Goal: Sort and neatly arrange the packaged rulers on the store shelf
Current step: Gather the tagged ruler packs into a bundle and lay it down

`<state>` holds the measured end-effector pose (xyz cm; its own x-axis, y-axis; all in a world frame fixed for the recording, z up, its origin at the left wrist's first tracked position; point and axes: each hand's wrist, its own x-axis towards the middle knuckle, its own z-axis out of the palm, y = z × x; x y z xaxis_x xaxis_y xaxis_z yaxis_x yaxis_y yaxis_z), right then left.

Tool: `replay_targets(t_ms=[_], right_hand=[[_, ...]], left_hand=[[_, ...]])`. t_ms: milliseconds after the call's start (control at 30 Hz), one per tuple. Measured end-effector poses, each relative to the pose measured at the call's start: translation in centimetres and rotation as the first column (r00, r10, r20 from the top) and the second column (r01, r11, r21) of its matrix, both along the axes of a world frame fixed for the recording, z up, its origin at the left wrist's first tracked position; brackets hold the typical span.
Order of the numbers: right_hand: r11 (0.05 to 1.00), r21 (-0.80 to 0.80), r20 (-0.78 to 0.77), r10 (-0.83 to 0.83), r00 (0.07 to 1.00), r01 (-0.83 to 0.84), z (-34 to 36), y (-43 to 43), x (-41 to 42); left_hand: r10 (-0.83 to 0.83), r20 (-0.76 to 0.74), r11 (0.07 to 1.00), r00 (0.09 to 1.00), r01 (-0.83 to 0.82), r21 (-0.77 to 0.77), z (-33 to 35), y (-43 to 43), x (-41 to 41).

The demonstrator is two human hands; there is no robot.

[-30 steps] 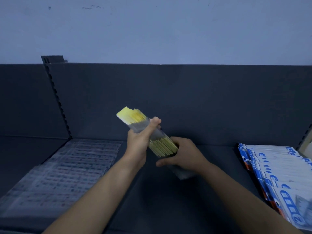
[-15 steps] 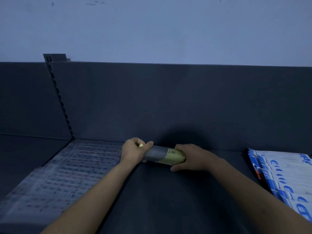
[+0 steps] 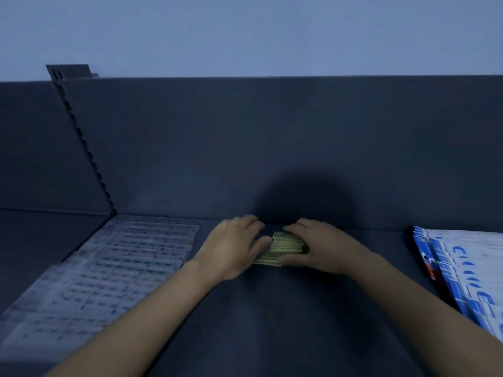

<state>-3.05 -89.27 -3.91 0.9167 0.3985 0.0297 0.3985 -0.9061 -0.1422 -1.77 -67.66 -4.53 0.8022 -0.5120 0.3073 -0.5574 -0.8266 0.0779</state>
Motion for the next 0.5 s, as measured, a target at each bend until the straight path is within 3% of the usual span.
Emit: replay_targets(t_ms=[33,100,267,500], right_hand=[[0.999,-0.034,0.076,0.012,0.997,-0.009,-0.6,0.1,-0.4],[0.997,-0.082,0.153,0.004,0.988,0.009,-1.8,0.5,-1.0],[0.988,-0.113,0.127,-0.087,0.988,0.101,-3.0,1.0,-0.7],[0.998,-0.035,0.091,-0.043,0.995,0.047,-3.1,0.8,-1.5]], left_hand=[[-0.079,-0.053,0.997,0.995,0.079,0.005,-0.5,-0.1,-0.2],[-0.066,-0.152,0.995,0.986,0.076,0.058,-1.6,-0.5,-0.1],[0.009,-0.317,0.996,0.948,0.021,0.091,-1.7,-1.2,1.2],[-0.014,-0.36,0.995,0.933,0.048,0.085,-0.8,-0.9,0.7]])
